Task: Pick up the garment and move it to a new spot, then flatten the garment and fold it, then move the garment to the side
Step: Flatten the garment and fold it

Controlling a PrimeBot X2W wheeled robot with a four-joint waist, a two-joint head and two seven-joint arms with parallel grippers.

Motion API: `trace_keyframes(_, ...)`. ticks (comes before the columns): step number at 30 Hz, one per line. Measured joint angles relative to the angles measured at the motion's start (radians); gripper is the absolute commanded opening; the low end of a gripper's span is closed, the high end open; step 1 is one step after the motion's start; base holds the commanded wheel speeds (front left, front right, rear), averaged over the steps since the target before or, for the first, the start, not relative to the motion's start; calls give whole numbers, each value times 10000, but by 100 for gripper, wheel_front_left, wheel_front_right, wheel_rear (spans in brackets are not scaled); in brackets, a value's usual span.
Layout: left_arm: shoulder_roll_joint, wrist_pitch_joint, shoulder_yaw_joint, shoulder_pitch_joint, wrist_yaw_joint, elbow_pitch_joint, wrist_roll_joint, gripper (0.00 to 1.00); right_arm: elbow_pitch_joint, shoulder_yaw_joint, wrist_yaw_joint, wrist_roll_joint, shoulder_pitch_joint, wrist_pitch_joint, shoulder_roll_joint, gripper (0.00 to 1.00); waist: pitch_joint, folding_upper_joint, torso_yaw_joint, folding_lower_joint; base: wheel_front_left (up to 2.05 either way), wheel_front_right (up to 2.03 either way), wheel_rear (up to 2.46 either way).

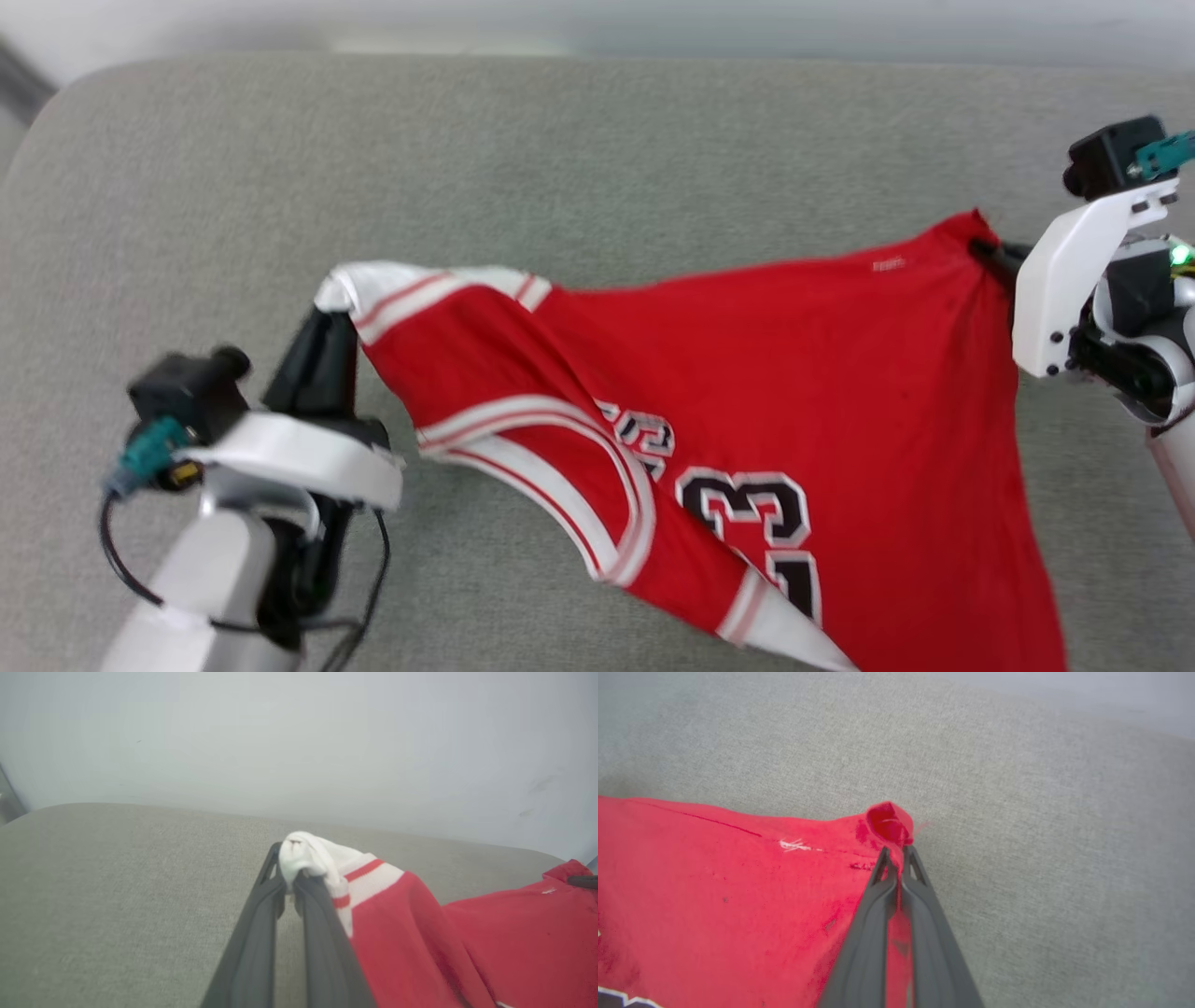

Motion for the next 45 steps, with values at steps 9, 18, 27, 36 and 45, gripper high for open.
trace_keyframes(9, 332, 1055, 418, -2425, -368, 1218, -552, 0, 410, -800, 2, -690, -490, -1229, 704, 0, -819, 0, -937, 0, 0, 0, 0)
trace_keyframes(18, 267, 1883, 284, -5926, -554, 3204, -460, 0, 1043, -1726, 0, -1561, -2041, -2266, 1030, 0, -889, 0, -1592, -1, 0, 0, 0)
trace_keyframes(27, 328, 1875, 439, -9625, -543, 4878, -113, 0, 1465, -2813, 4, -2550, -4668, -3448, 1323, 0, 173, 0, -1779, -1, 0, 0, 0)
trace_keyframes(36, 579, 1766, 397, -12380, -734, 5666, 198, 0, 1567, -3254, 8, -3005, -6880, -4155, 1417, 0, 1549, 0, -1808, 0, 0, 0, 0)
trace_keyframes(45, 635, 1335, 447, -13254, -1091, 6280, 81, 0, 2038, -3064, 8, -2917, -7753, -4518, 1446, 0, 3477, 0, -1686, 1, 0, 0, 0)
